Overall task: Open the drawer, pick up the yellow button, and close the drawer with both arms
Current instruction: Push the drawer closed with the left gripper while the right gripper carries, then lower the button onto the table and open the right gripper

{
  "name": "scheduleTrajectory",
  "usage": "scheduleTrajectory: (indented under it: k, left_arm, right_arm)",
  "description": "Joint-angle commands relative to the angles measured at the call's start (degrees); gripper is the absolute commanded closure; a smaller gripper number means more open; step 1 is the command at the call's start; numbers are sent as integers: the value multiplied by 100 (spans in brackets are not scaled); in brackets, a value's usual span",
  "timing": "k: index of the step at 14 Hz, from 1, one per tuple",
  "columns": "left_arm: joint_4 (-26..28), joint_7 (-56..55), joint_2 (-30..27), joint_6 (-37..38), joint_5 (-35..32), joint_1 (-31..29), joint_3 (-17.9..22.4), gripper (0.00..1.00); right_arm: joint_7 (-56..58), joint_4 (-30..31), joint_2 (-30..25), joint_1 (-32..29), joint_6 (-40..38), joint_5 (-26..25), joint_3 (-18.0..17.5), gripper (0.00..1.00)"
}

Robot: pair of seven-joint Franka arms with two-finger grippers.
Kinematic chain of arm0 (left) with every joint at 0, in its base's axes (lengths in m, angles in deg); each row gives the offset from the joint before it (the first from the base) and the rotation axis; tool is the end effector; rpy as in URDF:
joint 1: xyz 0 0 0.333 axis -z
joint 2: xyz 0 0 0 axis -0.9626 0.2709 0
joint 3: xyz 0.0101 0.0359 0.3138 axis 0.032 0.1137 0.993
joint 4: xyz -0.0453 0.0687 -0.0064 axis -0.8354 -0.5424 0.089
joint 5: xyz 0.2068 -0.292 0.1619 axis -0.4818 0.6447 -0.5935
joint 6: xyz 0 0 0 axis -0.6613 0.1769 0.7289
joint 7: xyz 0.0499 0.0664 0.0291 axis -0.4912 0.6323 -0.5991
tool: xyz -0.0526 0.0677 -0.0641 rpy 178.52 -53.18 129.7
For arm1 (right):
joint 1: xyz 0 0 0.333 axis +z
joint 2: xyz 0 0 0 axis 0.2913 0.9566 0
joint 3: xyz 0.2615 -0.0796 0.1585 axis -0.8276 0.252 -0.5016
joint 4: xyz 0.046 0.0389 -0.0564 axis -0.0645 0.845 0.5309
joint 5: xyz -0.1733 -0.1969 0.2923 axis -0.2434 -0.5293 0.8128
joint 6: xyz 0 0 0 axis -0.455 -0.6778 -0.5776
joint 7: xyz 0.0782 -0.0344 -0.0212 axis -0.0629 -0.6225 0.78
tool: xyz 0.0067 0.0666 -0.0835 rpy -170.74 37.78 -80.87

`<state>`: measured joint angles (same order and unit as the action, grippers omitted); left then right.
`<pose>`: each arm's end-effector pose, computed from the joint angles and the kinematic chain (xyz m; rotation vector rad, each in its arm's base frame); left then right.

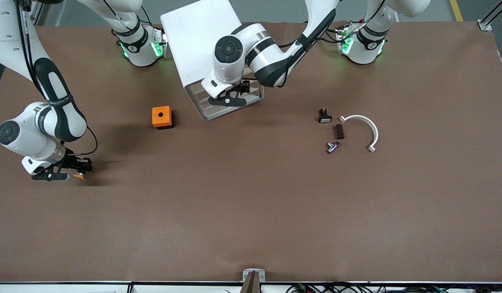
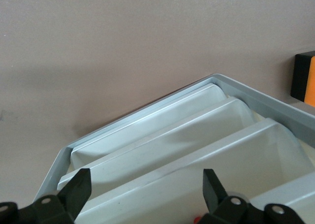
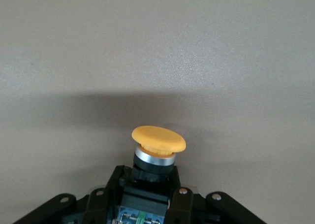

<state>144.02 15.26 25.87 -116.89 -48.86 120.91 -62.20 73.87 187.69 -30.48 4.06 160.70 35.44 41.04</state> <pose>0.3644 -0.5968 0.3412 2.9931 -0.0561 -0.3748 0.5737 -0.1662 0.1872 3.1372 -0.0138 0.0557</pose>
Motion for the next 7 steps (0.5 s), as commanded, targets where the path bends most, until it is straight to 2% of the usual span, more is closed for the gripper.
scheduleTrajectory:
  k: [1,3,4,5,6,7]
  left_arm:
    - [-44,43,31,37,-5,119,-51,0]
    - [-35,34,4,37,-13,-64,-16,0]
    - [-26,34,-22,37,-13,-266,-15,0]
    - [-44,43,-40,37,-13,-468,-7,0]
    - [-70,34,-83,37,-22,-670,-7,0]
    - [-79,34,-136,37,-31,-898,2,0]
  right_arm:
    - [33,-223,195,-119,-45,101,-108,100]
    - [24,-311,327,-101,-53,136,-108,100]
    - [24,-338,337,-92,-71,136,-108,87]
    - [24,-355,337,-84,-71,136,-108,6]
    - [16,-364,328,-75,-80,136,-108,0]
    - [15,-373,328,-66,-88,136,-108,0]
